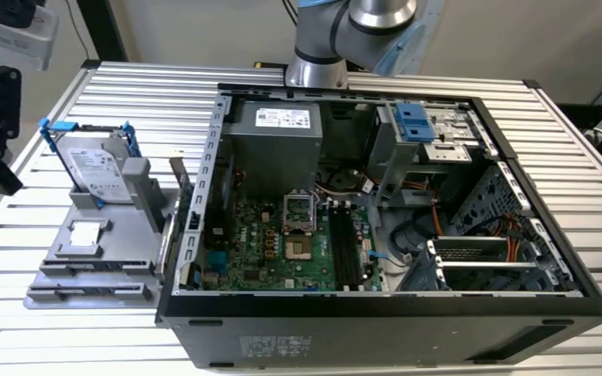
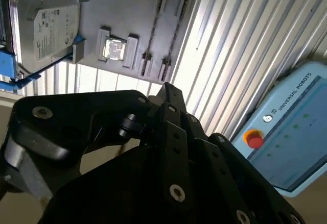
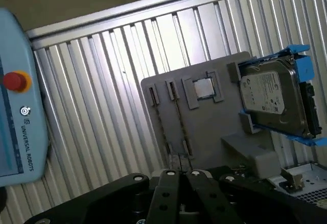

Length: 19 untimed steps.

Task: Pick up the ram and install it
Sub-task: 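Pick up the ram and move it above insertion slot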

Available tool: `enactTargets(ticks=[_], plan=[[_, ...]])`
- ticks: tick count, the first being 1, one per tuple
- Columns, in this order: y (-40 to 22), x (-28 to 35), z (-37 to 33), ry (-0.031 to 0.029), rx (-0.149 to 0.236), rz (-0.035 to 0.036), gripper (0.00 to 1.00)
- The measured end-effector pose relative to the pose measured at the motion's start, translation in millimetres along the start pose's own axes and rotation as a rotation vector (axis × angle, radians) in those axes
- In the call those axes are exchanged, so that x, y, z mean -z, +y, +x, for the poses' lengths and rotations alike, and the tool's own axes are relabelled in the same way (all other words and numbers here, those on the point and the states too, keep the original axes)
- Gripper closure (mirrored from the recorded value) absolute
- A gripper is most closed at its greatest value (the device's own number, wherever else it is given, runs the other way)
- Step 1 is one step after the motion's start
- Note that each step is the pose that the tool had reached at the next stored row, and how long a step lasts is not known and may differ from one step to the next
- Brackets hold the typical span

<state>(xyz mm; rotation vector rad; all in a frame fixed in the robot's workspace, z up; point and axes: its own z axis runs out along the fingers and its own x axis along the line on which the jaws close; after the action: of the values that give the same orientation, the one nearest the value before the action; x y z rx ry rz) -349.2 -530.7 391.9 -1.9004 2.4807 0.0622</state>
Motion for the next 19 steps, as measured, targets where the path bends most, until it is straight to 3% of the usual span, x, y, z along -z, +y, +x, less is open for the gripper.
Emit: enactTargets(ticks=[1,19], plan=[[0.0,0.0,0.0,0.0002,0.037,0.0009,1.0],[0.0,0.0,0.0,0.0049,0.363,-0.0049,1.0]])
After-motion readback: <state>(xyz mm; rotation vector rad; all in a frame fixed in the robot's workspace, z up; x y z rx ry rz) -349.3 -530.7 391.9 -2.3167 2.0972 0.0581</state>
